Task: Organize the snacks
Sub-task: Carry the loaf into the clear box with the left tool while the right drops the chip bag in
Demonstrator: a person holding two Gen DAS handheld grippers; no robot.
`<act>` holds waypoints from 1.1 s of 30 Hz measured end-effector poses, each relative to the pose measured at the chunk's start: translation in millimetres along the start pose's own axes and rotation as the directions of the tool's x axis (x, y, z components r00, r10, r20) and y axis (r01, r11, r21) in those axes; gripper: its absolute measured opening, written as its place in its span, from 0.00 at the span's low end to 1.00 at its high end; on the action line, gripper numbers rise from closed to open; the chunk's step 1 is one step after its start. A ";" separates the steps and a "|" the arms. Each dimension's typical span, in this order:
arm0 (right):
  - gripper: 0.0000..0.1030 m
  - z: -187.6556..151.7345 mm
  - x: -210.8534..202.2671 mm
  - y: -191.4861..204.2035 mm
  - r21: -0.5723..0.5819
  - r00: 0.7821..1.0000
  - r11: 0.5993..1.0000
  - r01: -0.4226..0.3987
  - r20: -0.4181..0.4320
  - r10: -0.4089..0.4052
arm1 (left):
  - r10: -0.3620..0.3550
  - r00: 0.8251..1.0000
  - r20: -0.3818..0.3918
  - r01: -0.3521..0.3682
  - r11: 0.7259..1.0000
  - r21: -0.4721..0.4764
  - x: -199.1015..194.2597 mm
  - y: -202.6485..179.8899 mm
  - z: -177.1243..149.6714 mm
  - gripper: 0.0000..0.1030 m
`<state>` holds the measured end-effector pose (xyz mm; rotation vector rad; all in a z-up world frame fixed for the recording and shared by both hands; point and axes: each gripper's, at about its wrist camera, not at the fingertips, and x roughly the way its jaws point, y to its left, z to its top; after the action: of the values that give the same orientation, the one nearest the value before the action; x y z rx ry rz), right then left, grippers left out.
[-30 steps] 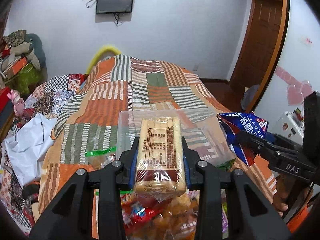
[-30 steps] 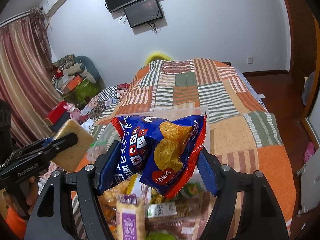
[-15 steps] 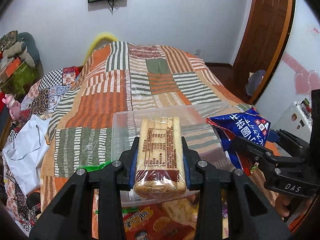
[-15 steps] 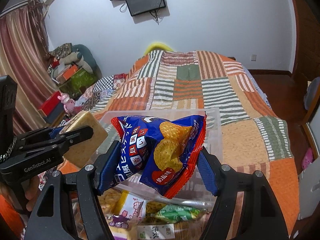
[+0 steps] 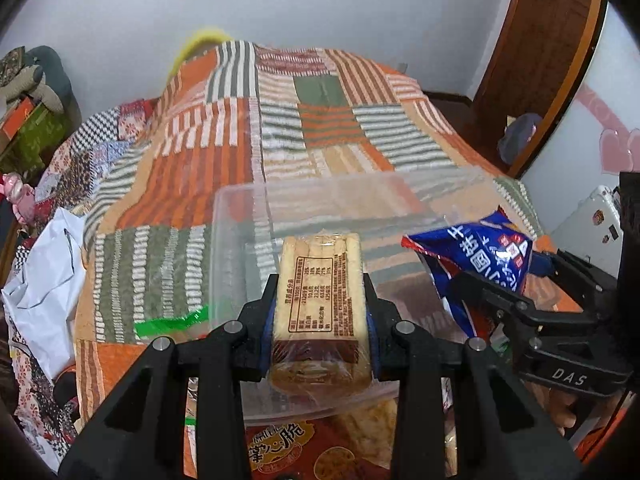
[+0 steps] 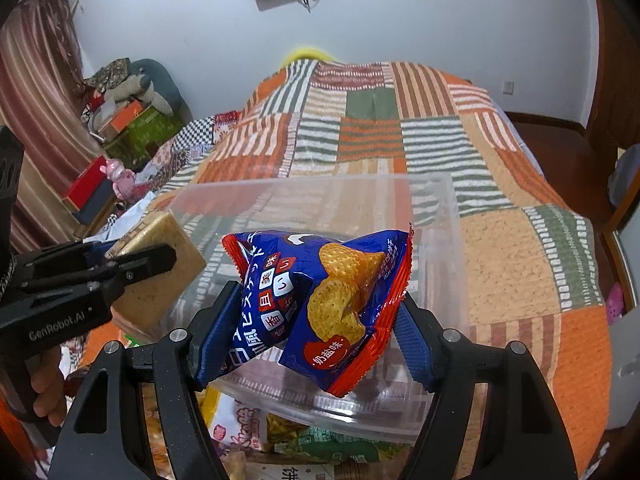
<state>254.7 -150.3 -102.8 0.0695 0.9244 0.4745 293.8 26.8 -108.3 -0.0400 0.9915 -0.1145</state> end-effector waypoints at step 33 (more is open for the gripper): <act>0.85 -5.7 -70.8 30.9 -0.062 0.992 0.998 -0.006 0.126 0.014 | 0.034 0.974 0.226 -0.037 0.999 0.006 -100.6 6.6 -37.0 0.57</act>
<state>203.1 -153.4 -45.1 0.0479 0.7855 0.5018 208.8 45.6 -45.4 -0.0251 0.7637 -0.0803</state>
